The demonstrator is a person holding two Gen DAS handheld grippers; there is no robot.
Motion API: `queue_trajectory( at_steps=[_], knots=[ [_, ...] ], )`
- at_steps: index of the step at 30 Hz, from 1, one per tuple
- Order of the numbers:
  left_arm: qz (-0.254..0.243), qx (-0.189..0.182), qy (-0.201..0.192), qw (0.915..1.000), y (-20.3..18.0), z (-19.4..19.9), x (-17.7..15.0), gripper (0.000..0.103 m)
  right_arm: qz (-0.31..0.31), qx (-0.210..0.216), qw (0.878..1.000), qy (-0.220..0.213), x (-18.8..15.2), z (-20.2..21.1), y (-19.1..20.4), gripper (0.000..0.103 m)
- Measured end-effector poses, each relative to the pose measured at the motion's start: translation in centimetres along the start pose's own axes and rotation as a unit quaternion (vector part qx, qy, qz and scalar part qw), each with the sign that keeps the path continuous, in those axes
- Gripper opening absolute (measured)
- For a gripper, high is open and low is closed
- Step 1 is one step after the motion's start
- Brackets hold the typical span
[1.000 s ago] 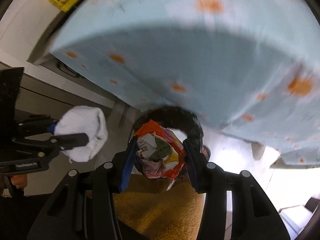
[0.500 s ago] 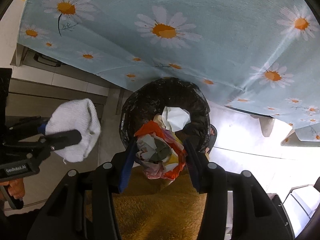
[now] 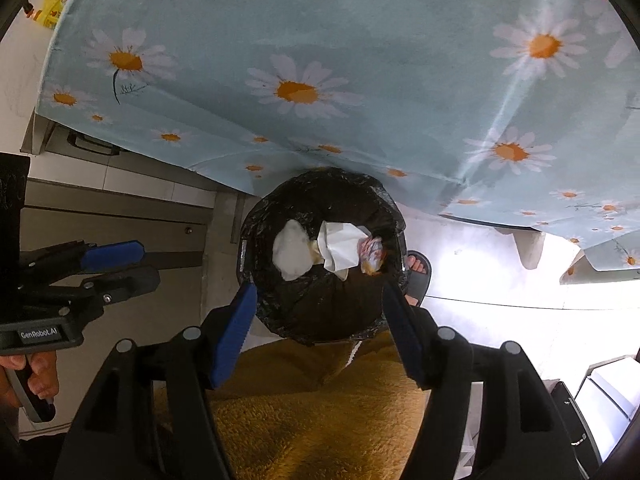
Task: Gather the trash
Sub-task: 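Carry both items over the black bin and open both tools, then raise both open tools back over the table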
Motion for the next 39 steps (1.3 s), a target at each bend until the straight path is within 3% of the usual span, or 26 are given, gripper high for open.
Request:
queue_trajectory(
  at_steps=[10,20,36,39],
  knots=[
    [-0.004,-0.002,-0.026,0.9997,-0.3,2.7,0.3,0.052,0.012,0.002,1.000,-0.019,0.3,2.4,0.8,0.065],
    [-0.037,-0.005,-0.071,0.9967,-2.9,8.5,1.3,0.052,0.040,0.002,0.995,-0.094,2.7,9.8,2.6,0.065],
    [-0.085,-0.016,-0.186,0.9787,-8.1,18.9,6.1,0.052,0.069,-0.003,0.972,-0.223,7.4,20.6,3.3,0.070],
    [-0.084,-0.011,-0.205,0.9751,-8.6,20.3,7.5,0.058,0.070,-0.006,0.969,-0.237,8.2,21.8,2.8,0.073]
  ],
)
Point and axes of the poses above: each gripper's, at about its wrist camera, not at the fingertips, and z roughly against the way its jaws point, y to its left, x to its top, the point moved 6 cm from there along -z, roughly the way its jaws point, and after that the axes turned 6 degrees about z, right-handed, at the moved point
